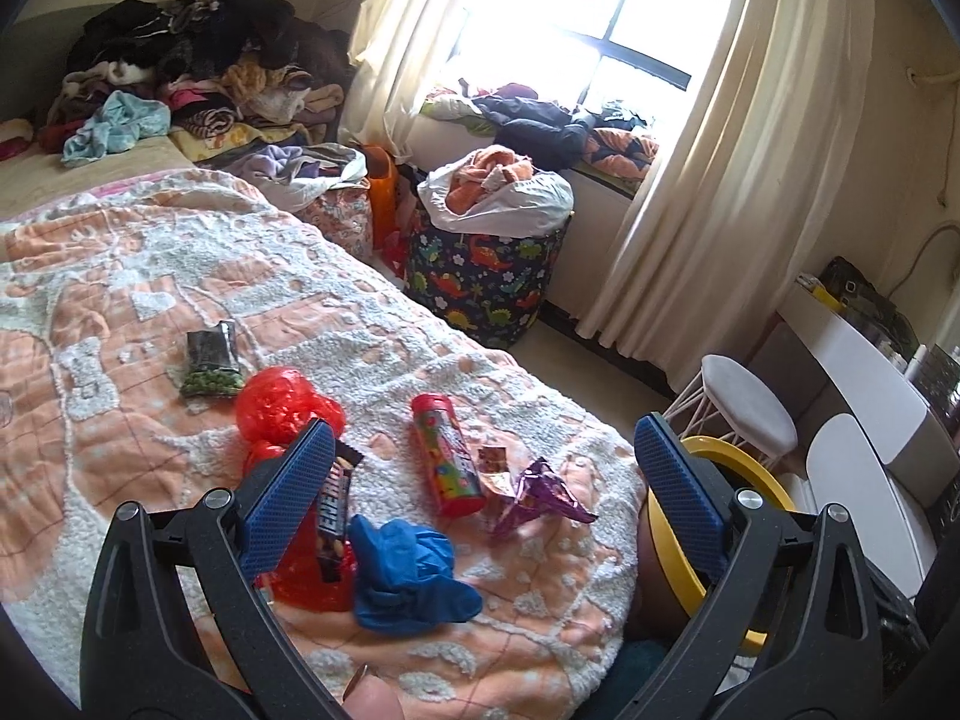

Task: Collect trash
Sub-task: 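Move both tools back toward the remaining trash on the bed, then grasp the red snack wrapper with the left tool while the right tool grasps the blue glove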

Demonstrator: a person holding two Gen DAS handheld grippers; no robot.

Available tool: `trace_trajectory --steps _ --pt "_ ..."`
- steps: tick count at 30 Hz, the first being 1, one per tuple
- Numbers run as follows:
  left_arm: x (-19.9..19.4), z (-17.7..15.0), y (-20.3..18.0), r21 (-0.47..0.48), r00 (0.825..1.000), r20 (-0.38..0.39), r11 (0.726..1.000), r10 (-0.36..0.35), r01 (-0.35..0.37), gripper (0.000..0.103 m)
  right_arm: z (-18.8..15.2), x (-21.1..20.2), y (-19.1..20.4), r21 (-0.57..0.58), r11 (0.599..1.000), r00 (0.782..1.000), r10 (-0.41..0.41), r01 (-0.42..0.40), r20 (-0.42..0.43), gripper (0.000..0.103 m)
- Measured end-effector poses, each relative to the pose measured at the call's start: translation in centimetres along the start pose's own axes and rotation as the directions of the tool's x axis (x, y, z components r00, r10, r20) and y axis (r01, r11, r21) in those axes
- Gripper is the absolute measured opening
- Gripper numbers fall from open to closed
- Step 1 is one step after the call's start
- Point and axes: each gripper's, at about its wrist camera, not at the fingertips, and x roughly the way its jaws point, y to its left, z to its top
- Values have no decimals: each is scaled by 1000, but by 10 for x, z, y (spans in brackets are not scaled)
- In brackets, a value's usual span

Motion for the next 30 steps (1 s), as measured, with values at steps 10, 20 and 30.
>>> trace_trajectory --steps 10,20,30 --pt "-5 3 41 -52 998 -5 997 61 -62 92 -2 20 33 -48 996 996 66 -69 -58 85" --pt "-14 -1 87 -98 992 -28 987 122 -124 92 -12 52 66 -86 987 979 123 -139 -165 85" --pt "-19 -10 115 -127 989 -90 983 121 -132 92 -25 85 87 -123 976 952 143 -182 -272 85"
